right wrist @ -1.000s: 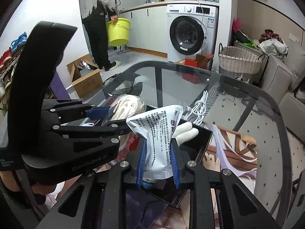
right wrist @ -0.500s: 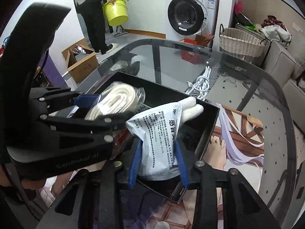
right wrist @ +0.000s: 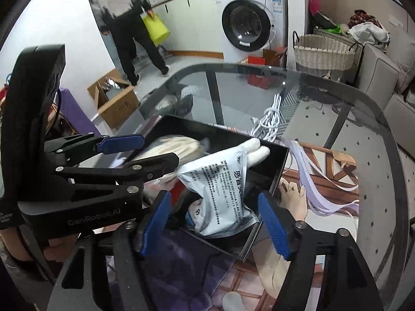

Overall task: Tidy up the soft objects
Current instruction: 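Lower the rope bag and white packet into the black box and open both tools, then move the right tool to the white cable lying on the table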

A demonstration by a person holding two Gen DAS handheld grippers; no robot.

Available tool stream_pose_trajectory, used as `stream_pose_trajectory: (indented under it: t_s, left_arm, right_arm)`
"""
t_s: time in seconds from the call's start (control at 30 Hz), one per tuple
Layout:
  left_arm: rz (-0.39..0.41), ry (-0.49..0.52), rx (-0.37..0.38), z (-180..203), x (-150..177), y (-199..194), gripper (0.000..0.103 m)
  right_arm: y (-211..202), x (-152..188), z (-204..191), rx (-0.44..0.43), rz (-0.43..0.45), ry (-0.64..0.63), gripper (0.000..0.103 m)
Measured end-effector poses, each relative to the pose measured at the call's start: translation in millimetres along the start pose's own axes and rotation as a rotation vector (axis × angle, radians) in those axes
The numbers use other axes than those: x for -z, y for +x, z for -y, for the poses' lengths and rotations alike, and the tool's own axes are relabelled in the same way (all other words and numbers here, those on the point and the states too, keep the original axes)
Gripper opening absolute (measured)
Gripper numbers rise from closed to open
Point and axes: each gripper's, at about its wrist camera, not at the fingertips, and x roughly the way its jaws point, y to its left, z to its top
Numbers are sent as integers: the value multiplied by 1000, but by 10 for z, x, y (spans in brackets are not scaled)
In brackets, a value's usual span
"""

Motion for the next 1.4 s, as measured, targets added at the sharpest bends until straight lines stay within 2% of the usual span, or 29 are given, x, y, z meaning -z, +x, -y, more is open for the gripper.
stream_pose_trajectory:
  t_s: [0.03,0.17,0.33,0.57,0.77,0.9,1.17,1.4]
  left_arm:
    - [9,-3,-11,-6,19,-32,77]
    - [28,16,-18,-20,105,-113,77]
    - [3,41,-34,-29,153,-93,77]
    - [-44,19,-11,-8,272,-88,77]
    - [-74,61,-80,102,452,-107,78]
    - [-78,111,-116,210,613,-81,78]
    - [-68,118,-145,262,839,-56,78]
    - [-162,129,-140,265,1046,133,78]
  right_arm:
    - [-44,15,-12,3,12,-3,78]
    - [-135,74,-28,-1,21,-5,80]
    - [-153,135,-51,-17,-7,6,80]
    - [-120,185,-86,-6,-44,7,80]
    - [-147,324,-125,5,-71,1,81]
    - [-108,481,-118,-2,-115,19,85]
    - [-100,761,-143,12,-123,10,85]
    - [-91,936,-93,34,-126,20,85]
